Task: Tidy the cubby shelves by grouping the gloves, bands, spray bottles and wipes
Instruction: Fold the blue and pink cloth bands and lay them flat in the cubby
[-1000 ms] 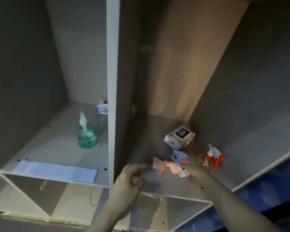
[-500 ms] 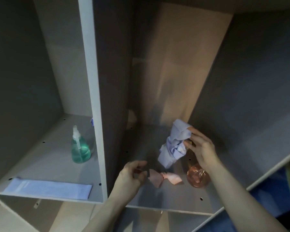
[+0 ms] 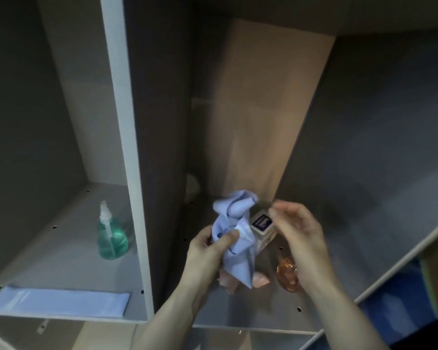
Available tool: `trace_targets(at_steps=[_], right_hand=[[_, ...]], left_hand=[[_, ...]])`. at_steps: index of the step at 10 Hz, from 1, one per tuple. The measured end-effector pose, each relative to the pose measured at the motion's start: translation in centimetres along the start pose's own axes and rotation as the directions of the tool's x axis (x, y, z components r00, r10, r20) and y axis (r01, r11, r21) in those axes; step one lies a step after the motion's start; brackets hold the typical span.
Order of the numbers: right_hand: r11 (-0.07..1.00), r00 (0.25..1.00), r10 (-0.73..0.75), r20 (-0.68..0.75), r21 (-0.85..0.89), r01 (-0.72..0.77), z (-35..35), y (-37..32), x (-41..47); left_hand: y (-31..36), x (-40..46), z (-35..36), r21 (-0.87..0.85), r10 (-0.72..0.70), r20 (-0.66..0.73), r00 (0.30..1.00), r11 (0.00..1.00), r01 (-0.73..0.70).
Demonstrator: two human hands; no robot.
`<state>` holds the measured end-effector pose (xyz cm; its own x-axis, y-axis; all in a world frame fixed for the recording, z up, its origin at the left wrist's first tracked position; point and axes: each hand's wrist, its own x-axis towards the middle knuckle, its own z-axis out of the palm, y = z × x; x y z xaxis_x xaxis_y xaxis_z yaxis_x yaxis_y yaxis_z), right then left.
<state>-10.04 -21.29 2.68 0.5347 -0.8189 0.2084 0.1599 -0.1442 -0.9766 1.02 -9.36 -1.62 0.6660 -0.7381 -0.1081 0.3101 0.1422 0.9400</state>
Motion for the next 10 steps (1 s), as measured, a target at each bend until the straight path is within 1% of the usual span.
trace_targets(at_steps=[1,2,3,4,5,6,7,8,9,10], right_hand=[[0.990,0.991,0.082,0.102,-0.119,-0.070,0.9,1.9,-1.9],[0.987,0.991,0.102,0.089,-0.130,-0.090,1.2,3.8,-2.6],[0.980,0.997,0.059,0.044,-0.192,-0.049,2.0,5.3,-3.9],[0.978,1.000,0.019,0.008,-0.208,-0.017,3.0,5.5,-5.6],[0.992,0.996,0.086,-0.025,-0.089,-0.087,2.9,5.3,-5.5],[0.960,0.962,0.271,0.032,0.067,-0.273,2.3,4.8,-4.6],[0.867,0.886,0.427,0.181,0.197,-0.458,1.8,4.4,-4.6],[0.673,0.799,0.560,0.219,0.441,-0.593,2.3,3.6,-4.6],[0.633,0.785,0.593,0.181,0.498,-0.593,2.8,3.8,-4.7],[0.667,0.817,0.547,0.185,0.493,-0.558,3.0,3.7,-5.4]], left_hand=[[-0.3,-0.5,0.3,0.035,-0.004,0.002,1.000,0.999,0.004],[-0.1,-1.1,0.2,-0.007,0.022,-0.034,0.999,1.000,-0.022],[0.5,-1.2,-0.3,-0.045,-0.019,-0.077,0.997,0.999,0.016],[0.6,-1.2,-0.4,-0.049,-0.072,-0.090,0.993,0.996,0.068],[0.3,-1.6,0.1,-0.019,-0.042,-0.094,0.995,0.999,0.041],[0.1,-2.3,0.6,-0.098,-0.002,-0.085,0.996,0.995,-0.007],[-0.1,-2.5,1.1,-0.165,-0.022,-0.080,0.997,0.986,0.009],[0.1,-2.5,1.2,-0.218,-0.024,-0.097,0.995,0.976,0.002],[0.3,-2.7,1.3,-0.188,-0.003,-0.109,0.994,0.982,-0.018],[0.6,-2.7,0.9,-0.112,-0.013,-0.134,0.991,0.994,-0.002]])
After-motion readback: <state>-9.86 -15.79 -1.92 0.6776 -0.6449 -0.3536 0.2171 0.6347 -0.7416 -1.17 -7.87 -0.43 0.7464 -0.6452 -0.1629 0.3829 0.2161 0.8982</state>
